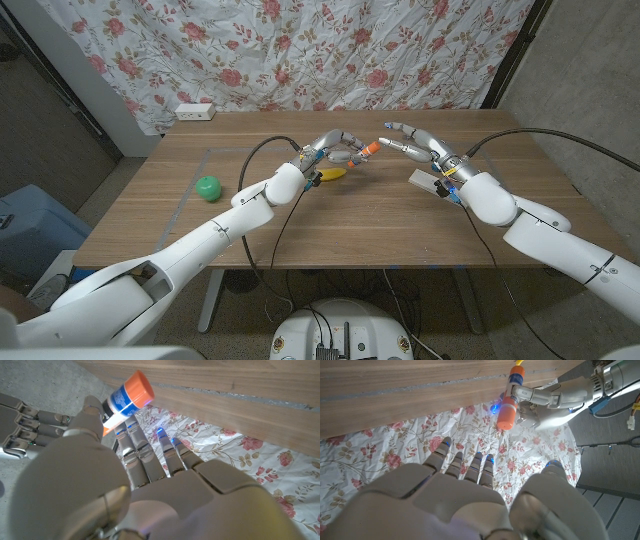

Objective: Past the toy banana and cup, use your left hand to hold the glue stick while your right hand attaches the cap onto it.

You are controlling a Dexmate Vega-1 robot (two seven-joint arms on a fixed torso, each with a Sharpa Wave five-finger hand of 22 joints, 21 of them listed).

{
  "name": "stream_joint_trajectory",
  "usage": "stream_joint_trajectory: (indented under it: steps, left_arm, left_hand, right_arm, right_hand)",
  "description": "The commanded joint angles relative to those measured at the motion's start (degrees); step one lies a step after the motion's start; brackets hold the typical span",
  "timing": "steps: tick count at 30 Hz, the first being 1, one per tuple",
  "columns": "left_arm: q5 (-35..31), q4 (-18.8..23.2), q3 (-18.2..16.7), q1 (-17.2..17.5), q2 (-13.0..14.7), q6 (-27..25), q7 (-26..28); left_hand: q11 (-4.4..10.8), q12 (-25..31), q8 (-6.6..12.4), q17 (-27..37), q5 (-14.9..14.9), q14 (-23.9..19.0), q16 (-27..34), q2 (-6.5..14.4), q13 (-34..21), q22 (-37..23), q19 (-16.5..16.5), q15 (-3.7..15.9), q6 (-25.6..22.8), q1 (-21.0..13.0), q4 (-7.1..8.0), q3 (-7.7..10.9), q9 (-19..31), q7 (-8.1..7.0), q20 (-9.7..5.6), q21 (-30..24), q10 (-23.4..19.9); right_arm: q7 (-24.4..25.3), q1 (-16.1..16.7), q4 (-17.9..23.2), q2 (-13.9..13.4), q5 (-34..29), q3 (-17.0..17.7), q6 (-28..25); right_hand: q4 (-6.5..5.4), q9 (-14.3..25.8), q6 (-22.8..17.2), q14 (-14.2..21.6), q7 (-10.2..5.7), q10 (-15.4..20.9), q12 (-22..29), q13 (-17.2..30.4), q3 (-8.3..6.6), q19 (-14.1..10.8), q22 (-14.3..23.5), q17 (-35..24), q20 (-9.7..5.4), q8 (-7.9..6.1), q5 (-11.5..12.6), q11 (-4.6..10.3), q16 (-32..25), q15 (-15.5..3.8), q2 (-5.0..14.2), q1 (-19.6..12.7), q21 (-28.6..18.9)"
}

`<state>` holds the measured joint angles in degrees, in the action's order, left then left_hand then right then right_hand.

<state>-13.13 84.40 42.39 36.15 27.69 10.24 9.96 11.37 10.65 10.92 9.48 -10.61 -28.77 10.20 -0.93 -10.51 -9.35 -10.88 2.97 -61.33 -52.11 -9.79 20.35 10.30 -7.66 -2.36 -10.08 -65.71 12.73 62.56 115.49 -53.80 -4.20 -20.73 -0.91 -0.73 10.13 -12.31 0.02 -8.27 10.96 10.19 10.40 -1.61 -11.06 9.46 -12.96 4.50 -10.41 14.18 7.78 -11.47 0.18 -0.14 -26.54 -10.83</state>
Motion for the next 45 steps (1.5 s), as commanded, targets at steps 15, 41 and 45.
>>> stream_joint_trajectory:
  steps: [15, 41, 45]
  left_arm:
    - [1.0, -3.3, 0.4, -1.6, -1.4, 1.5, 0.4]
    - [0.8, -2.1, 0.3, -0.9, -1.1, 0.6, 1.0]
    - [0.8, -1.9, 0.3, -0.7, -1.0, 0.6, 1.2]
  left_hand:
    - [1.23, 0.2, 0.52, 0.1, -0.2, -0.5, 0.3, 3.0, -0.3, -0.1, -0.4, 7.41, -2.9, -1.6, 0.50, 0.08, 0.6, 0.61, -0.64, -0.5, -1.1]
    - [1.20, 0.1, 0.46, 0.0, -0.3, -0.6, 0.2, 3.2, -0.3, -0.1, -0.4, 7.50, -2.6, -1.8, 0.24, 0.20, 0.6, 1.11, -0.52, -0.5, -0.9]
    - [1.19, 0.1, 0.46, 0.0, -0.3, -0.6, 0.2, 3.2, -0.3, -0.1, -0.4, 7.47, -2.6, -1.8, 0.24, 0.20, 0.6, 1.07, -0.54, -0.5, -0.8]
  right_arm:
    - [5.7, 3.7, -2.6, 4.8, -4.7, -0.2, 3.4]
    - [4.1, 3.5, -2.0, 5.6, -6.7, -1.9, 2.2]
    - [3.7, 3.2, -2.0, 5.8, -6.6, -2.2, 2.3]
  right_hand:
    - [-1.02, 0.0, -1.6, 0.7, -0.01, 0.5, 0.4, 0.1, -0.16, -0.8, 0.2, 0.0, -1.68, -0.66, -0.9, 0.19, -0.8, -1.16, 1.76, 2.1, -0.2]
    - [-0.46, 0.0, -1.1, -0.5, 0.68, 0.8, 0.5, 0.0, -0.72, 1.2, 0.3, 0.5, -2.57, -0.31, -1.7, 0.36, -0.4, -1.20, 3.09, 2.4, 0.6]
    - [-0.33, 0.0, -0.7, -1.3, 0.54, 0.8, 0.5, 0.0, -0.64, 2.3, 0.3, 0.6, -2.32, -0.18, -1.8, 0.38, -0.1, -1.17, 3.01, 2.7, 0.8]
